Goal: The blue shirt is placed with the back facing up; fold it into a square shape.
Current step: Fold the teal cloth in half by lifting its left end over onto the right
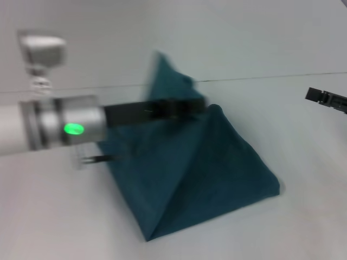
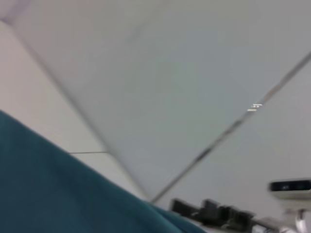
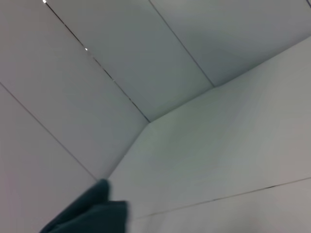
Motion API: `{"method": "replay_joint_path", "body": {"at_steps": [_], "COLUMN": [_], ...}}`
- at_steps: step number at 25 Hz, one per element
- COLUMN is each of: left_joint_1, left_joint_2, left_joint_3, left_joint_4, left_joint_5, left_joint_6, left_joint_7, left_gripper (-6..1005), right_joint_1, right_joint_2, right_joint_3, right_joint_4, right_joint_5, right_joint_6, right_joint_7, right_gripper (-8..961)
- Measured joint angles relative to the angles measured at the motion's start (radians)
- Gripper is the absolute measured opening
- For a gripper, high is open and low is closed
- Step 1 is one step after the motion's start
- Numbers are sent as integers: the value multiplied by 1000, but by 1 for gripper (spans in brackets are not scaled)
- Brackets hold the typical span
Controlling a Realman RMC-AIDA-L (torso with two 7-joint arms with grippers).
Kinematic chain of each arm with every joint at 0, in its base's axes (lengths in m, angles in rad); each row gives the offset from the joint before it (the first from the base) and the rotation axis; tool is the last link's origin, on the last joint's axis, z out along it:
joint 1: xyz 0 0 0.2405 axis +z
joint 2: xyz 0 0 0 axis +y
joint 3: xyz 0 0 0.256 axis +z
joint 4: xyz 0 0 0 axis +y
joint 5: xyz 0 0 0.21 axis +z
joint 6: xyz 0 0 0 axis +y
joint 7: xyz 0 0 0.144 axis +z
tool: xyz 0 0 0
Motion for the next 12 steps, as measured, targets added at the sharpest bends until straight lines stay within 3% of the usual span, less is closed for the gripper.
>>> {"method": "replay_joint_path", "body": {"at_steps": [3,6,9,12], "left_joint_1": [-70,-140,-187,-178], "left_joint_2": [-2,-5,-5,-5], "left_joint_3": [77,78,2,-172], "left_joint_4": [-211,-467,-703,-885], "left_joint_5": [-150,-313,-435,-426], "left_joint_6": [-120,-220,-289,-294], "left_joint_7": [133,346,599,880], "left_gripper": [6,7,10,15], "right_joint_1": [-7,-10,-12,-16], "right_joint_2": [-19,-33,-37,-36], "right_joint_3": [-2,-5,-9,-21], "right_joint_4": [0,0,0,0], "right_joint_5": [-5,-8,-10,-14], "right_joint_6": [0,1,2,6], "right_joint_7": [-10,-17,-26,-35], "right_gripper": [909,909,908,908]}}
